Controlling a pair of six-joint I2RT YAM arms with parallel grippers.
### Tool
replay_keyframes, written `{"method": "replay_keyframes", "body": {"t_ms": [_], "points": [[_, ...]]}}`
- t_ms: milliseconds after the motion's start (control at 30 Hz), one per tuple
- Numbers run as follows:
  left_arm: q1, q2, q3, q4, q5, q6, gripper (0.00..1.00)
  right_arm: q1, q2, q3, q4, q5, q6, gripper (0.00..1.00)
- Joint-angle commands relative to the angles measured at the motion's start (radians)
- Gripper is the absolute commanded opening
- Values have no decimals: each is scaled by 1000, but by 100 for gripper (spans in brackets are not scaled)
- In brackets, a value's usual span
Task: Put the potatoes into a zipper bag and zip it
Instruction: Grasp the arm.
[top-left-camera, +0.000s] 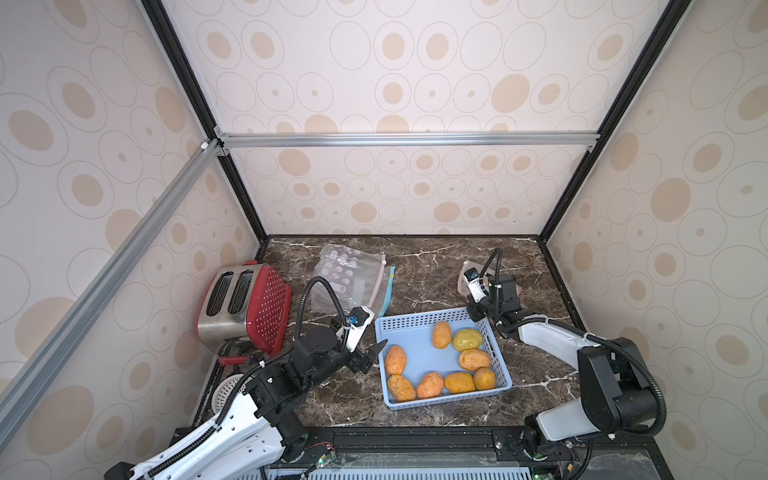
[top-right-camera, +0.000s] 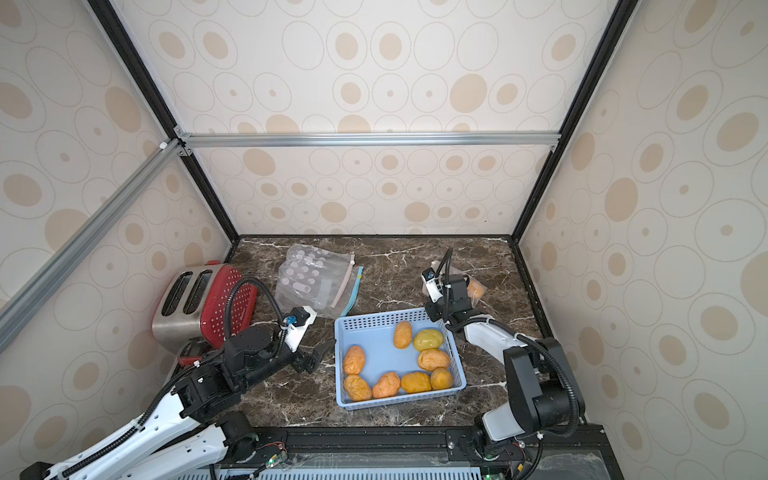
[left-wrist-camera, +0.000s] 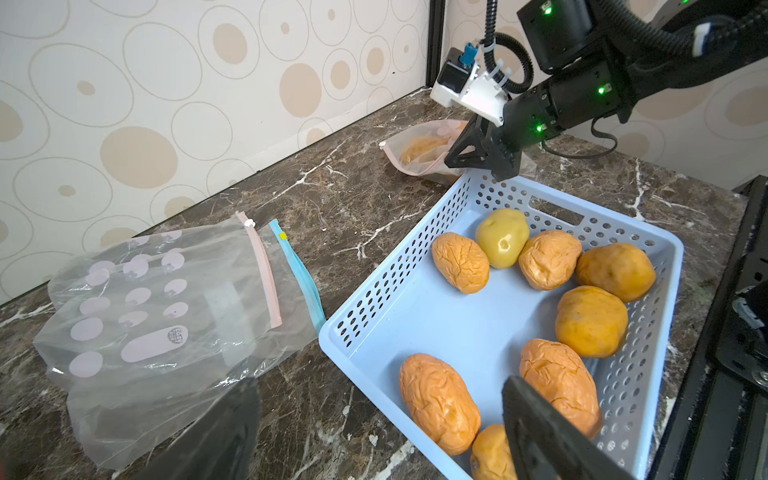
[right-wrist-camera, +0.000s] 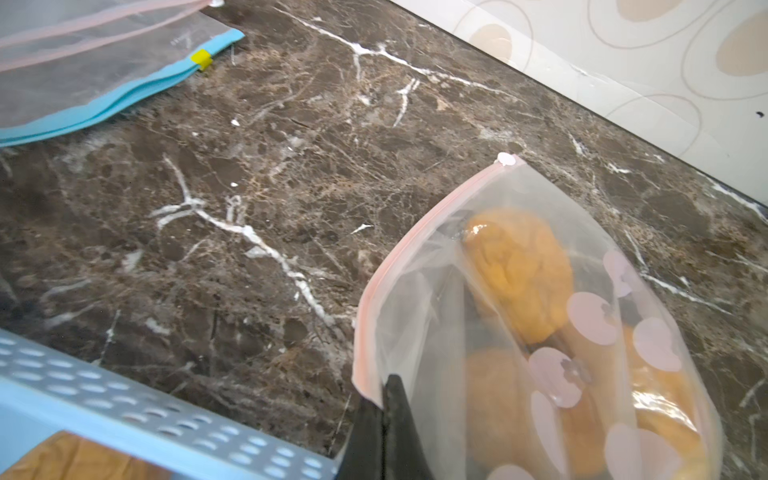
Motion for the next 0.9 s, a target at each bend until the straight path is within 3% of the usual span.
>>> {"method": "replay_keyframes", "body": {"t_ms": [0, 267, 367, 433, 500, 633, 800, 867], "points": [[4, -6, 1, 8, -6, -11, 90, -35, 8, 18, -15, 51, 45, 0], [5, -2, -7, 12, -47, -9, 90, -79, -51, 0, -41, 96, 91, 1], [5, 31, 9, -19, -206, -20, 91, -79, -95, 15, -75, 93, 130, 37], [9, 72, 40, -50, -275, -19, 91, -79, -139, 24, -103, 43, 139, 52], [27, 119, 80, -76, -310, -28, 93, -79, -194, 27, -119, -13, 159, 62], [125, 237, 167, -97, -271, -45, 93, -78, -313, 27, -154, -136, 202, 67], [306, 433, 308, -82, -115, -77, 94, -73, -433, -33, -133, -225, 323, 68], [338, 547, 386, -78, -58, -94, 93, -69, -475, -68, -115, -267, 366, 68]]}}
